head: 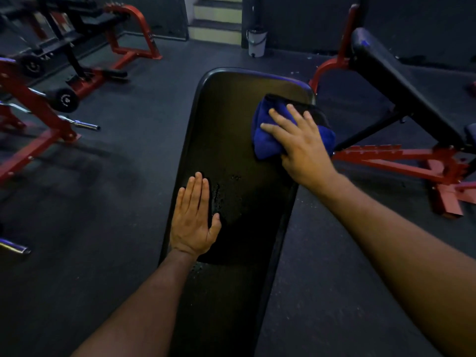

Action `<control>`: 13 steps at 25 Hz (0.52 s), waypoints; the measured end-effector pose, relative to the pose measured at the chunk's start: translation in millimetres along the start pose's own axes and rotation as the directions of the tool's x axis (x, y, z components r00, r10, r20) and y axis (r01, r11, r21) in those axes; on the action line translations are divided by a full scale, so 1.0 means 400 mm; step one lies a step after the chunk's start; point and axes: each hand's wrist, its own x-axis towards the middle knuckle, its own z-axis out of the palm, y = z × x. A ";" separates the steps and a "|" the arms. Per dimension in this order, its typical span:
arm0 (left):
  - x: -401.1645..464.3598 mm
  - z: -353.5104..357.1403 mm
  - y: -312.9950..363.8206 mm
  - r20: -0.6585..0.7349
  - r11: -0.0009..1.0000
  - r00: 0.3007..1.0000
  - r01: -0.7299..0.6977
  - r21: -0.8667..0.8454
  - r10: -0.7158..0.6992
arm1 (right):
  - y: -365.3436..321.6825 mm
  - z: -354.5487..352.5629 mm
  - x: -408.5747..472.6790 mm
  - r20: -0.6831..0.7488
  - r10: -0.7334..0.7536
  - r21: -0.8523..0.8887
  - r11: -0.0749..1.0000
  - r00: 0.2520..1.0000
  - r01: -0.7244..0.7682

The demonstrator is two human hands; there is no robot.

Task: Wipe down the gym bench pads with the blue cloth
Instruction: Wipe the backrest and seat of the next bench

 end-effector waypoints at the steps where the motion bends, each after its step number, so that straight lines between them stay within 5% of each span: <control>1: 0.000 0.002 -0.001 -0.003 1.000 1.000 -0.002 0.002 0.002 | -0.013 0.034 -0.023 -0.003 0.012 -0.007 1.000 1.000 -0.012; 5: -0.001 0.003 0.000 -0.008 1.000 1.000 -0.011 0.014 0.012 | -0.074 0.095 -0.143 -0.021 0.009 0.065 0.998 1.000 -0.008; 13: 0.001 0.003 -0.002 -0.002 1.000 1.000 -0.014 0.027 0.014 | -0.215 0.129 -0.368 0.280 -0.024 0.148 0.989 0.960 -0.019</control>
